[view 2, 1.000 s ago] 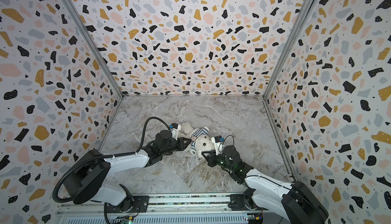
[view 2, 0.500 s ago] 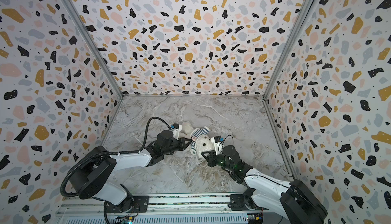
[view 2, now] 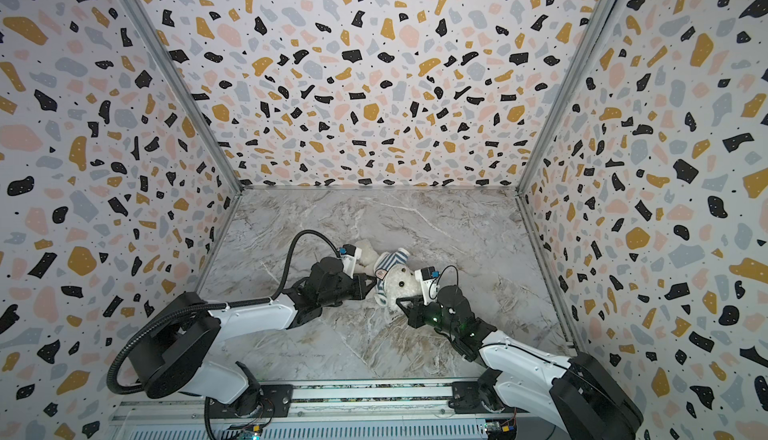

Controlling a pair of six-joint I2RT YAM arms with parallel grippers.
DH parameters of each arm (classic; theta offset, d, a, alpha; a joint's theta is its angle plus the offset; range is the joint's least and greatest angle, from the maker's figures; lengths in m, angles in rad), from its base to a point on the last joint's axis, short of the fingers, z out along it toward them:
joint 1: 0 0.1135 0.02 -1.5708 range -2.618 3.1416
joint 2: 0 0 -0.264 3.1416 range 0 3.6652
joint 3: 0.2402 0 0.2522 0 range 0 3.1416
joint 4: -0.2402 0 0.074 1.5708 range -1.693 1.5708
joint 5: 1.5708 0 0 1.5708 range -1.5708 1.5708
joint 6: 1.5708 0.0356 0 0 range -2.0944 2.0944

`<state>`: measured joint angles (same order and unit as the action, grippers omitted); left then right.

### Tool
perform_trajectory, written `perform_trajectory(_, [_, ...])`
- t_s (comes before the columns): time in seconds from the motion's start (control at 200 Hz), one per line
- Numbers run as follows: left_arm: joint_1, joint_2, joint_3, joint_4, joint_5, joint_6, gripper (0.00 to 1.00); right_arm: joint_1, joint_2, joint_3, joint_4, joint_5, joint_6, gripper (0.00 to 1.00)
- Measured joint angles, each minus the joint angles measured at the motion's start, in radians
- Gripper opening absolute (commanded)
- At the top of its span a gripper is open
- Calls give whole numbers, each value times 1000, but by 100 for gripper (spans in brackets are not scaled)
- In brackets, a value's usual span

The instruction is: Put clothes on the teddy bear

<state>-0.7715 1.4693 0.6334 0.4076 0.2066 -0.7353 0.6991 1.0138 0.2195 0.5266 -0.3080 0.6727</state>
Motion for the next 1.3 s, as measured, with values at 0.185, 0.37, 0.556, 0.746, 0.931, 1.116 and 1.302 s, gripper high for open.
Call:
perform_trajectory(0.185, [-33, -111, -5, -114, -34, 45, 0, 1, -48, -8, -5, 45, 17, 0])
perform_trajectory(0.37, [-47, -224, -63, -169, -31, 66, 0, 2, -111, -17, -40, 103, 31, 0])
perform_trajectory(0.556, [-51, -314, -109, -233, -7, 84, 0, 3, -158, -44, -67, 135, 45, 0])
perform_trajectory(0.746, [-55, -364, -111, -304, 23, 119, 0, 2, -196, -65, -102, 174, 60, 0])
perform_trajectory(0.931, [-55, -390, -132, -356, 84, 152, 0, 2, -233, -69, -130, 193, 64, 0])
perform_trajectory(1.116, [-55, -388, -151, -406, 110, 186, 0, 2, -247, -69, -142, 196, 67, 0])
perform_trajectory(1.302, [-55, -356, -167, -367, 111, 172, 0, 2, -252, -69, -152, 197, 85, 0])
